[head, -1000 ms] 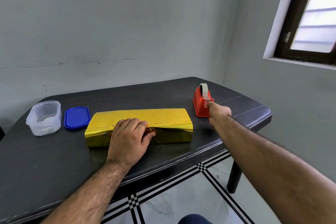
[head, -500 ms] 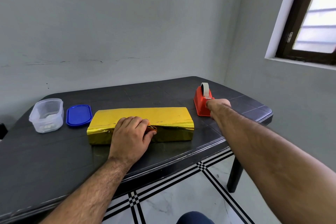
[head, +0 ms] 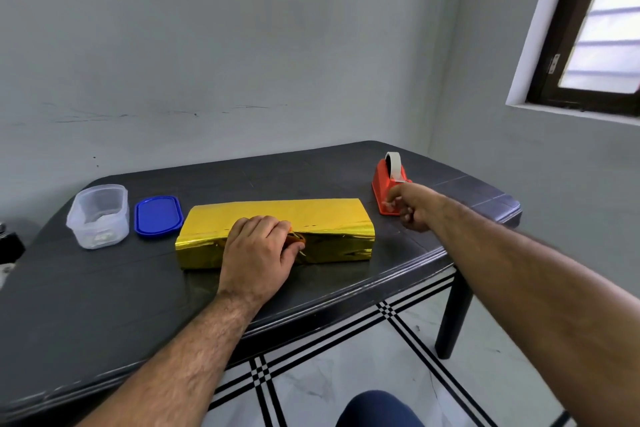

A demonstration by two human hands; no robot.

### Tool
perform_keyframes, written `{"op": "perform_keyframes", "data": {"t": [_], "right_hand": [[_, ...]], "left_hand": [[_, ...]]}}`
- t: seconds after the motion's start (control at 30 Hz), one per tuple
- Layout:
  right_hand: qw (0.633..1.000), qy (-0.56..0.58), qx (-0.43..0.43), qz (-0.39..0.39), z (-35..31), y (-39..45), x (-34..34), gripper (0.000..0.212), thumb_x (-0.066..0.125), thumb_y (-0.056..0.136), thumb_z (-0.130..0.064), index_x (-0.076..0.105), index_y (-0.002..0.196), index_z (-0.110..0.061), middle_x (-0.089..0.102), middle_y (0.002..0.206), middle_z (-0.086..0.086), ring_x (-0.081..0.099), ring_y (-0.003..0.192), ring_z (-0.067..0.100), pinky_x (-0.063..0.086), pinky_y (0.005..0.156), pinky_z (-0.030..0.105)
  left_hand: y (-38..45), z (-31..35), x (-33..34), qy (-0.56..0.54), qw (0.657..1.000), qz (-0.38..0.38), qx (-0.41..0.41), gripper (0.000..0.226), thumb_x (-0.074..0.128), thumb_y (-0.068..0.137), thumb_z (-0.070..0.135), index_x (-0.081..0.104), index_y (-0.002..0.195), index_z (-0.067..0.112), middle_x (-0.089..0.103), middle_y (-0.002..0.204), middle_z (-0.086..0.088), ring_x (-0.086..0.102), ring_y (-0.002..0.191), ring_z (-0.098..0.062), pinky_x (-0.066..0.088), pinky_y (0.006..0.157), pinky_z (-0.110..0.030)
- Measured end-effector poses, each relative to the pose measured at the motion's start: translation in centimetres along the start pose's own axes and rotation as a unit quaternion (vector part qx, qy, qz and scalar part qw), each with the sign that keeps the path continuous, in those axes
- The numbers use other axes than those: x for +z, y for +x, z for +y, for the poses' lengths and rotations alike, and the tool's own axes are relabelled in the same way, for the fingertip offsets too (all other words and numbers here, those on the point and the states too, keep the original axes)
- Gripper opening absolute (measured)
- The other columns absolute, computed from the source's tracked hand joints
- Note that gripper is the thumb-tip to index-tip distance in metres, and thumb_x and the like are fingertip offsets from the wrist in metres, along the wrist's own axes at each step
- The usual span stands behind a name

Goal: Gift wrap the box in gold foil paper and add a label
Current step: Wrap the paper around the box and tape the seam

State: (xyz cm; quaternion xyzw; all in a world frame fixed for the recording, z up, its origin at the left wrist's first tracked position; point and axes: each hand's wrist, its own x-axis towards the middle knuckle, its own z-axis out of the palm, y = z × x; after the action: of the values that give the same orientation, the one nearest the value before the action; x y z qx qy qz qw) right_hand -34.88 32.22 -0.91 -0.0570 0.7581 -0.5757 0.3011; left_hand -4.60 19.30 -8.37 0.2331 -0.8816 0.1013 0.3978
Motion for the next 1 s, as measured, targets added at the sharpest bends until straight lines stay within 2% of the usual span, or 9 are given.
{"op": "perform_keyframes", "data": {"t": [0.17,0.23,0.4,0.5,0.57,0.63,0.73,0.9,1.0], "right_hand": [[0.982,0.068,-0.082,-0.159,-1.4,-3.6,2.1,0.013,0.069,0.092,-0.008,0.063,0.08,-0.012,0.04,0.049,-0.008,0.021,0.041,0.006,0.019,0.039,0.021],[0.972,0.093,-0.13,-0.175,-1.8,-5.8,3.4,0.008,0.076,0.088,-0.008,0.069,0.087,-0.011,0.035,0.054,-0.007,0.021,0.044,0.008,0.022,0.042,0.024],[0.948,0.134,-0.2,-0.21,-1.2,-9.4,6.5,0.025,0.081,0.086,-0.014,0.074,0.108,-0.004,0.039,0.06,-0.005,0.029,0.051,0.01,0.028,0.052,0.03],[0.932,0.177,-0.227,-0.222,-0.8,-10.3,8.3,0.02,0.078,0.09,-0.019,0.079,0.106,-0.006,0.04,0.065,-0.004,0.033,0.057,0.011,0.031,0.056,0.031],[0.926,0.193,-0.237,-0.224,-0.5,-10.6,9.1,0.026,0.08,0.088,-0.023,0.08,0.109,-0.008,0.051,0.077,-0.001,0.044,0.069,0.013,0.037,0.065,0.032],[0.92,0.193,-0.244,-0.237,0.1,-10.9,9.8,0.035,0.083,0.085,-0.026,0.079,0.116,-0.011,0.07,0.099,0.001,0.059,0.097,0.018,0.044,0.086,0.038],[0.91,0.159,-0.251,-0.288,1.6,-10.9,10.4,0.023,0.078,0.089,-0.011,0.081,0.11,-0.022,0.077,0.118,-0.005,0.06,0.126,0.019,0.039,0.107,0.045],[0.904,0.124,-0.27,-0.307,2.6,-10.3,10.8,0.032,0.08,0.084,0.0,0.083,0.106,-0.023,0.075,0.128,0.0,0.058,0.132,0.026,0.042,0.11,0.049],[0.902,0.116,-0.262,-0.322,2.6,-10.0,10.7,0.033,0.082,0.08,-0.003,0.083,0.105,-0.024,0.074,0.129,0.0,0.058,0.13,0.026,0.038,0.11,0.05]], "left_hand": [[-0.4,0.5,0.1,-0.017,1.0,-0.004,-0.008,0.041,0.074,0.091,0.051,0.076,0.113,0.016,0.073,0.108,0.0,0.065,0.104,-0.022,0.047,0.099,-0.043],[-0.3,0.5,-0.1,-0.037,0.999,-0.007,-0.021,0.043,0.072,0.09,0.055,0.076,0.113,0.019,0.073,0.108,0.003,0.065,0.104,-0.019,0.045,0.1,-0.042],[-0.3,0.1,-1.0,-0.103,0.992,-0.004,-0.077,0.047,0.065,0.089,0.062,0.077,0.116,0.027,0.074,0.107,0.011,0.065,0.105,-0.011,0.041,0.102,-0.043],[0.2,-0.5,-1.7,-0.155,0.98,-0.01,-0.123,0.048,0.063,0.093,0.06,0.072,0.129,0.031,0.074,0.108,0.017,0.065,0.105,-0.006,0.036,0.106,-0.043],[0.8,-0.7,-2.2,-0.197,0.967,-0.022,-0.16,0.045,0.066,0.095,0.056,0.069,0.133,0.033,0.075,0.104,0.019,0.065,0.103,-0.003,0.034,0.108,-0.043],[1.2,-0.9,-2.6,-0.219,0.957,-0.043,-0.183,0.042,0.067,0.096,0.052,0.064,0.134,0.034,0.076,0.102,0.02,0.066,0.102,-0.004,0.032,0.108,-0.044],[1.9,-1.2,-3.4,-0.221,0.952,-0.082,-0.197,0.034,0.066,0.098,0.046,0.057,0.129,0.037,0.076,0.099,0.022,0.067,0.102,-0.004,0.029,0.102,-0.04],[4.6,-2.0,-5.3,-0.25,0.925,-0.165,-0.236,0.03,0.068,0.098,0.042,0.064,0.128,0.042,0.074,0.093,0.027,0.06,0.104,-0.003,0.034,0.098,-0.04],[6.1,-2.2,-5.8,-0.324,0.903,-0.118,-0.256,0.032,0.075,0.093,0.039,0.071,0.125,0.041,0.069,0.114,0.022,0.061,0.115,-0.005,0.048,0.105,-0.046]]}}
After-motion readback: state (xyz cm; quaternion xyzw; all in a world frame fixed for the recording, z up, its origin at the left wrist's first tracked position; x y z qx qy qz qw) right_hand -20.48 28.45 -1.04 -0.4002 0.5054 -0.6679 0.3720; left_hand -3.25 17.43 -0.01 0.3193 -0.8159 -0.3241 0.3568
